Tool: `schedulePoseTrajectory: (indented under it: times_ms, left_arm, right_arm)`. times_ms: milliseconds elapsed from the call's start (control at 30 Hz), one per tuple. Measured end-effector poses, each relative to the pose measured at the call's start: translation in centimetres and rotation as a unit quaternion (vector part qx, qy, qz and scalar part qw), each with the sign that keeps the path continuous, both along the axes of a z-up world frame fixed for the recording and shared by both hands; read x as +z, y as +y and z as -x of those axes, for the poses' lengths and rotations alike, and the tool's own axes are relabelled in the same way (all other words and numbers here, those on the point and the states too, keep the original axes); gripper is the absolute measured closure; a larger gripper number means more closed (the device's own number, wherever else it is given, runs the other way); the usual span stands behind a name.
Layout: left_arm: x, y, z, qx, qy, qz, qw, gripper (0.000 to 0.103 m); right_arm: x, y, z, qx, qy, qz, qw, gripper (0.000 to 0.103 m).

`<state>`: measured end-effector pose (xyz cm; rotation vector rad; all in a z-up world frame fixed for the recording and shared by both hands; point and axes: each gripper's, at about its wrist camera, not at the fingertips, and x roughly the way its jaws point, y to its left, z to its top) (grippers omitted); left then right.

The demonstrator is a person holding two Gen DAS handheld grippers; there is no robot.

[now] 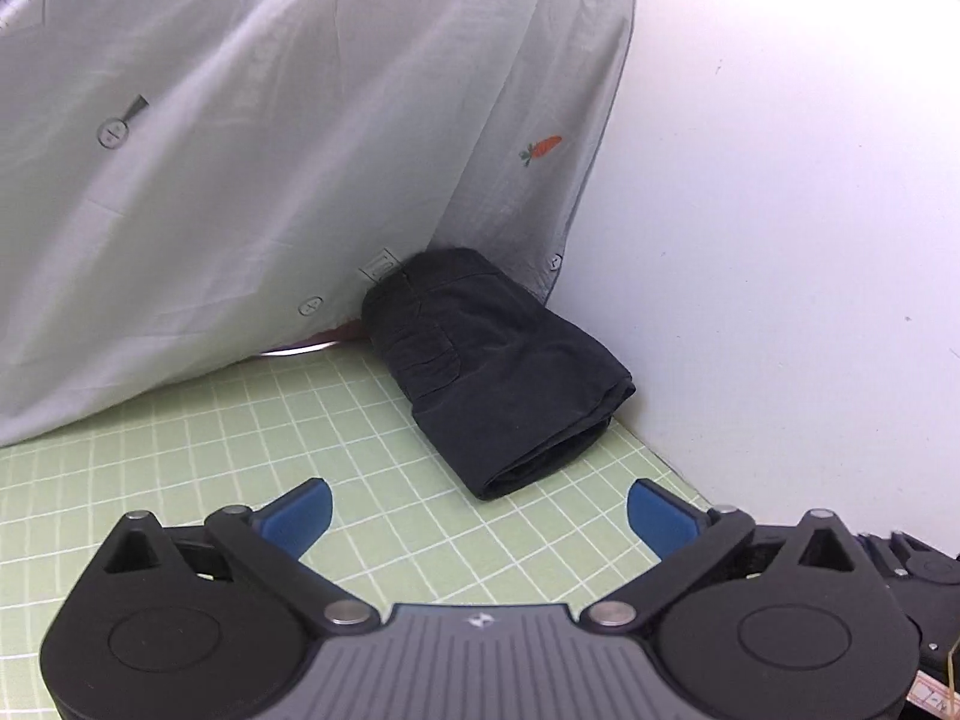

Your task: Fold clothes

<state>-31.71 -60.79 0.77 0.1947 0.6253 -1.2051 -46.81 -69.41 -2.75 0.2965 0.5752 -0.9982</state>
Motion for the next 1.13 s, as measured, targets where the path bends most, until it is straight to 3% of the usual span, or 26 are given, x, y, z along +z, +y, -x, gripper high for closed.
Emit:
schedulePoseTrajectory:
  times_ms: [200,400,733,1133]
  left_arm:
    - [0.3,4.5,3.1,0.009,-0.028,-0.015,0.9994,0.000]
    - [-0.3,7.6,5.1,0.017,-0.049,-0.030,0.9982,0.000]
    - [0.3,9.1,5.9,0.020,-0.066,-0.020,0.9974,0.000]
    - [0.2,8.1,5.9,0.010,-0.077,-0.024,0.9967,0.000]
  right_arm:
    - [0.3,5.1,3.4,0.010,0.008,-0.009,1.000,0.001]
    - [0.9,7.4,5.5,0.001,0.009,-0.003,1.000,0.001]
    - [1.5,8.8,6.3,0.002,0.003,0.006,1.000,0.001]
    - [1.4,8.3,6.2,-0.009,0.003,0.006,1.000,0.001]
